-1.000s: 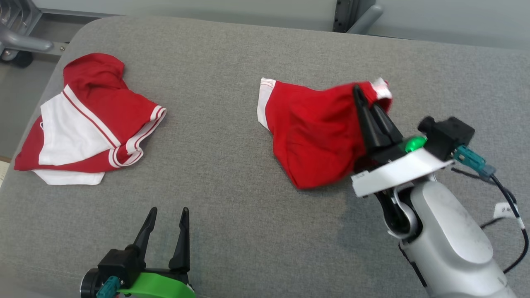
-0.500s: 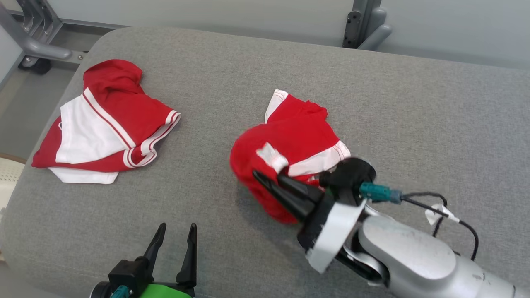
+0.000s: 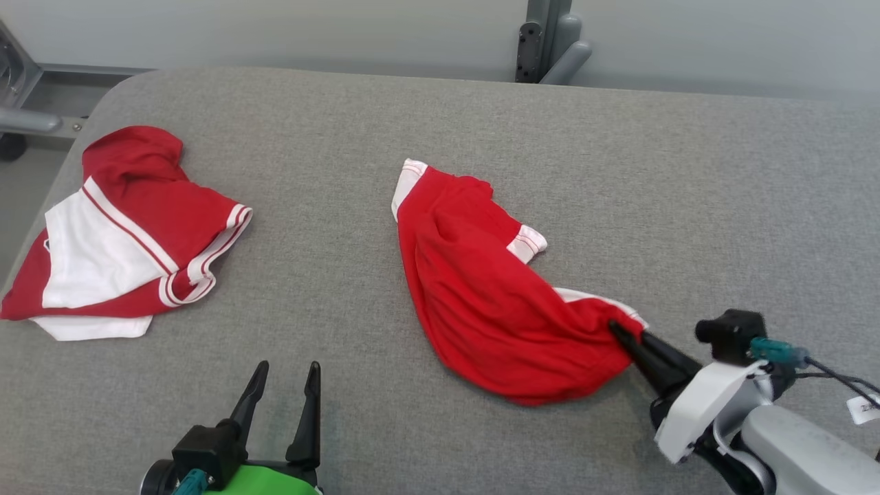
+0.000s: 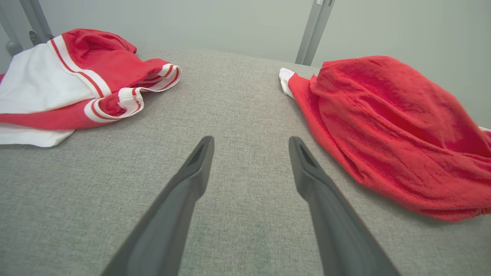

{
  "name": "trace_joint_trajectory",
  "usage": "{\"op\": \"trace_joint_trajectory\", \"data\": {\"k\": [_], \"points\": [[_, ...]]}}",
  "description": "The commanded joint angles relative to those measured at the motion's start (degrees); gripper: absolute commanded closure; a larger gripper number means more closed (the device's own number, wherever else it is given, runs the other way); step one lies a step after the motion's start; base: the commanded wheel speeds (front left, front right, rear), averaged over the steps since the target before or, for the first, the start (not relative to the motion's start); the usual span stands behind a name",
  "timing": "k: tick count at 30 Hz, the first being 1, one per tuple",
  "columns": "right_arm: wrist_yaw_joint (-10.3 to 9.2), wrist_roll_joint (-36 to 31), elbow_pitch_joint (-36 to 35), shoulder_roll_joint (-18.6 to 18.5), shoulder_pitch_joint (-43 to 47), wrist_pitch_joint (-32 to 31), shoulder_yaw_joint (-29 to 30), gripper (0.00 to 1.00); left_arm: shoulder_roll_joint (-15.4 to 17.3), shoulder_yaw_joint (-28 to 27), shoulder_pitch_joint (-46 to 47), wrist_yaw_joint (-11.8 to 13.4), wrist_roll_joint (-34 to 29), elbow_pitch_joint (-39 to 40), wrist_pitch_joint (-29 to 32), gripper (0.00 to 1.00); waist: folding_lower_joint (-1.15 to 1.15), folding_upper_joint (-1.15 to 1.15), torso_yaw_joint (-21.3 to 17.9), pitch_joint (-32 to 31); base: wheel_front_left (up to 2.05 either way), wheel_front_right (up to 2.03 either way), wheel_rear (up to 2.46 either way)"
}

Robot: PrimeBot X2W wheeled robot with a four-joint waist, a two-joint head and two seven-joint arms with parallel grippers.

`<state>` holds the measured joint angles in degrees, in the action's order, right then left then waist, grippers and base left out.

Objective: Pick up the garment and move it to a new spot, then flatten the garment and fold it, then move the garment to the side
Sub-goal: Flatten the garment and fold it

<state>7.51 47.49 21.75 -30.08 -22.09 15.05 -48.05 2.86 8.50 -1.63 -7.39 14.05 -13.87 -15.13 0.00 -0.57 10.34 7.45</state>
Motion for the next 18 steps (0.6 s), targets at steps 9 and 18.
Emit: {"op": "trace_joint_trajectory", "data": {"k": [9, 18], "points": [[-0.05, -9.46, 6.66, 1.84, -2.79, 0.18, 18.69, 1.00, 0.08, 0.73, 0.76, -0.14, -0.15, -0.76, -0.03, 0.00, 0.00, 0.57, -0.93, -1.90, 0.00, 0.00, 0.00], [-0.05, -17.85, 16.97, 7.93, -3.87, 0.17, 33.91, 0.00, 0.09, 0.88, 0.10, -0.14, 0.40, -1.93, -0.04, 0.00, 0.00, 0.57, 0.42, -1.74, 0.00, 0.00, 0.00]]}}
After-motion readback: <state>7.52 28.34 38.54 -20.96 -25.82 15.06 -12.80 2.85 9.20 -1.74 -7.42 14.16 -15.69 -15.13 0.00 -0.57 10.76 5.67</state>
